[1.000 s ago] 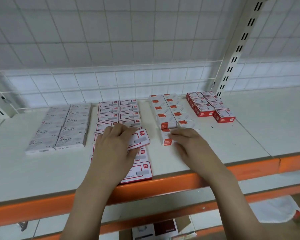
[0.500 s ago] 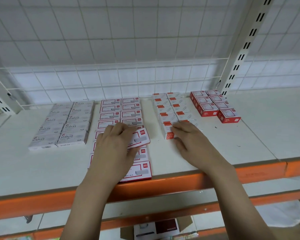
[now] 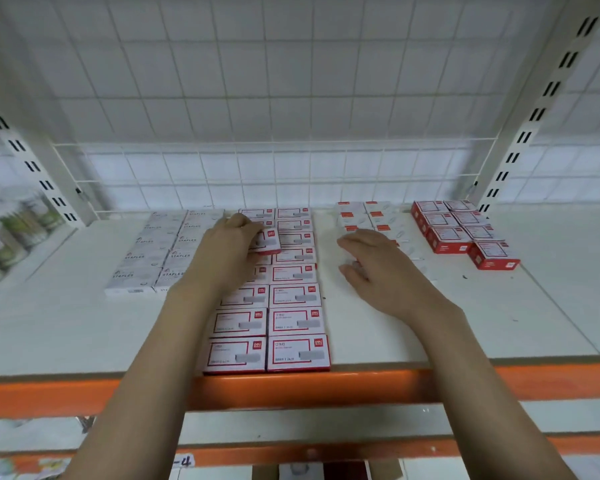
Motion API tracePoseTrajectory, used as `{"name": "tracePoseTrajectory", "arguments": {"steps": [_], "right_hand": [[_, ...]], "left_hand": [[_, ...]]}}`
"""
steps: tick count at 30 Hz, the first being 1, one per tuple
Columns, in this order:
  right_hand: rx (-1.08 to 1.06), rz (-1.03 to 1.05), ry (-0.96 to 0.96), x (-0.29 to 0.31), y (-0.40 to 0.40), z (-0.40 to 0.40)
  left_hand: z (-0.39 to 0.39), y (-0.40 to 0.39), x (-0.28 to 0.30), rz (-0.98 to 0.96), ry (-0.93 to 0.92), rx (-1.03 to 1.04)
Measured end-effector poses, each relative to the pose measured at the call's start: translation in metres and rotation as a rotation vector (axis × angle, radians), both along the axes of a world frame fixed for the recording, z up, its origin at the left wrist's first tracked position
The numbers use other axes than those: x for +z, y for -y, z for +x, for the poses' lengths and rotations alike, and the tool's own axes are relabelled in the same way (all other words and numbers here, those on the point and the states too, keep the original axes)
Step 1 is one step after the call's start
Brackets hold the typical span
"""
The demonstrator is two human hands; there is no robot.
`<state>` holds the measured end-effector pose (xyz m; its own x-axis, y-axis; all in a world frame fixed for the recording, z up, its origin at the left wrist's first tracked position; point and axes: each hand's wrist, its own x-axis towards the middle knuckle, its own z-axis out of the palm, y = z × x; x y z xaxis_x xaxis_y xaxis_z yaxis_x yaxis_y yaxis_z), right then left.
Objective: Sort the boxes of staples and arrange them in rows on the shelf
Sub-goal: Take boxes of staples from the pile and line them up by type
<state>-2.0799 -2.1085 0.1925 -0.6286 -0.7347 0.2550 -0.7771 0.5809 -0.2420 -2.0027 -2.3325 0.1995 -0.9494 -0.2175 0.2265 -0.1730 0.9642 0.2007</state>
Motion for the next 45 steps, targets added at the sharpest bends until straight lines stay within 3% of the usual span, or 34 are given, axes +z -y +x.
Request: {"name": "tracePoseTrajectory", "arguments": {"steps": [3,8,11,16,22,40,45], "right_hand": [[0.020,0.013,0.012,0.006,0.014,-0.005],[0.071,0.017,0.022,0.007,0.031,-0.010],[0.083,0.020,0.026,0.000,0.039,-0.012],[0.090,0.000,0.041,-0.008,0.049,-0.017],[0.075,0.007,0.040,-0.005,0.049,-0.023],[-0.067,0.005,0.029,-0.008,0.012,-0.018],[-0.119,-0.048,0.038,-0.010,-0.005,-0.006]], "left_hand": [[-0.017,0.009,-0.002,0.011,0.090,0.016],[-0.011,-0.006,-0.006,-0.138,0.124,0.141],[0.001,-0.025,-0.014,-0.136,0.075,0.142],[-0.013,-0.027,-0.022,-0.107,0.261,0.153],[-0.043,-0.010,-0.018,-0.085,0.314,0.137],[-0.046,-0.006,-0.014,-0.028,0.323,0.113],[-0.020,-0.041,-0.005,0.052,0.213,-0.030]]}}
